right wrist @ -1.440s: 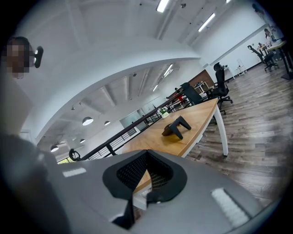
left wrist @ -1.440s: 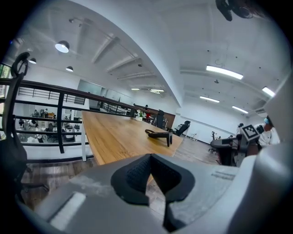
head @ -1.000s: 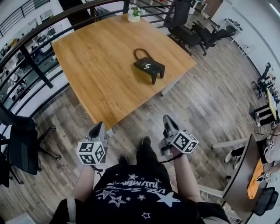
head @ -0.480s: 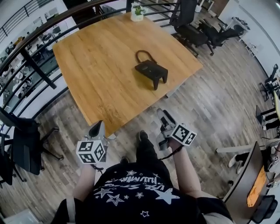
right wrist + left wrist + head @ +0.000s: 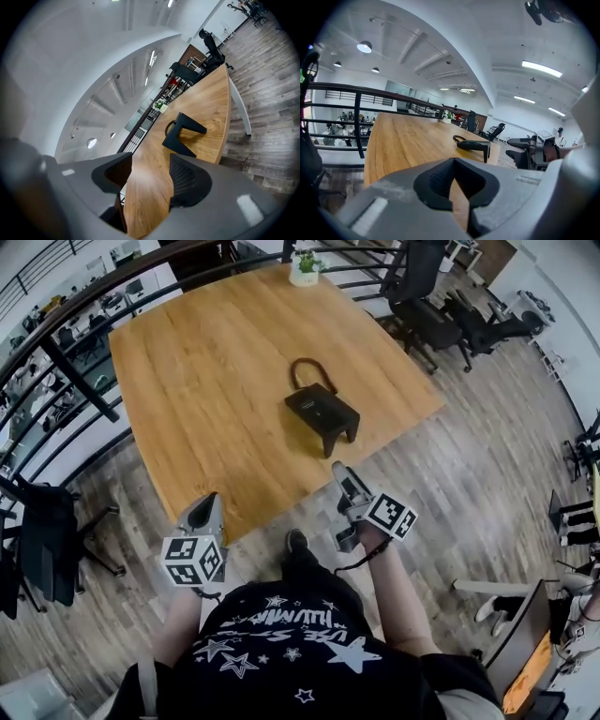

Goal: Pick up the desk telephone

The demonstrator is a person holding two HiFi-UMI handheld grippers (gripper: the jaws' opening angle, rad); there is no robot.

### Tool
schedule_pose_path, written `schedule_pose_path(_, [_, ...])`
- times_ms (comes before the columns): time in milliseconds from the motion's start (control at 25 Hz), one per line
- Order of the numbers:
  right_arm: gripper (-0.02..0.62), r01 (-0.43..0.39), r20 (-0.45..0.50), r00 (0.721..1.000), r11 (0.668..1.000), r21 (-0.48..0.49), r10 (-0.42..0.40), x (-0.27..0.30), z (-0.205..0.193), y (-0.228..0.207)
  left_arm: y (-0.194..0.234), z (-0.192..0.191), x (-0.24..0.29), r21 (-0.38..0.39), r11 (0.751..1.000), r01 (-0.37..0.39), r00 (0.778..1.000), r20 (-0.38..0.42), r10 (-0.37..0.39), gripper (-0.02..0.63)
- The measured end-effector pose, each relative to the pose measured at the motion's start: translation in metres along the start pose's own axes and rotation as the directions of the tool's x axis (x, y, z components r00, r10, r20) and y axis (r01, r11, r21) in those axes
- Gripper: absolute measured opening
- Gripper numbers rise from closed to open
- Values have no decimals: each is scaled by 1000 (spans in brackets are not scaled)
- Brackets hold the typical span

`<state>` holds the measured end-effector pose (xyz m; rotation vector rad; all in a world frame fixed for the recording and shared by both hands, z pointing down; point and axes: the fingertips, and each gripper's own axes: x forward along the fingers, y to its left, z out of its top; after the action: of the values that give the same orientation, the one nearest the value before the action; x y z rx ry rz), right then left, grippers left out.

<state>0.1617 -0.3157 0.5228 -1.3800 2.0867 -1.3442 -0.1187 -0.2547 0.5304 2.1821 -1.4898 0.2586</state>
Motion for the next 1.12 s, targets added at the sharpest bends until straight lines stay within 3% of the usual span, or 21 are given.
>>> schedule_pose_path(200, [255,-19,-48,999,998,60,22,33,18,-14,-4,7,26,-17,999,-42,999,-1,42,2])
schedule_pose_path(560, [282,47,-59,998,978,204,-36,71,47,-62,-9,14,54,-50,991,-122,993,2,122,2])
schedule_pose_path(880, [311,39,-79,997,931,364,-11,101,52,-85,-14,18,65,-70,981,-183,983,8,184,2])
schedule_pose_path(1120, [310,44,-113,994,929,368,-2,121,48,-91,-13,15,66,-89,969,-229,973,6,231,2])
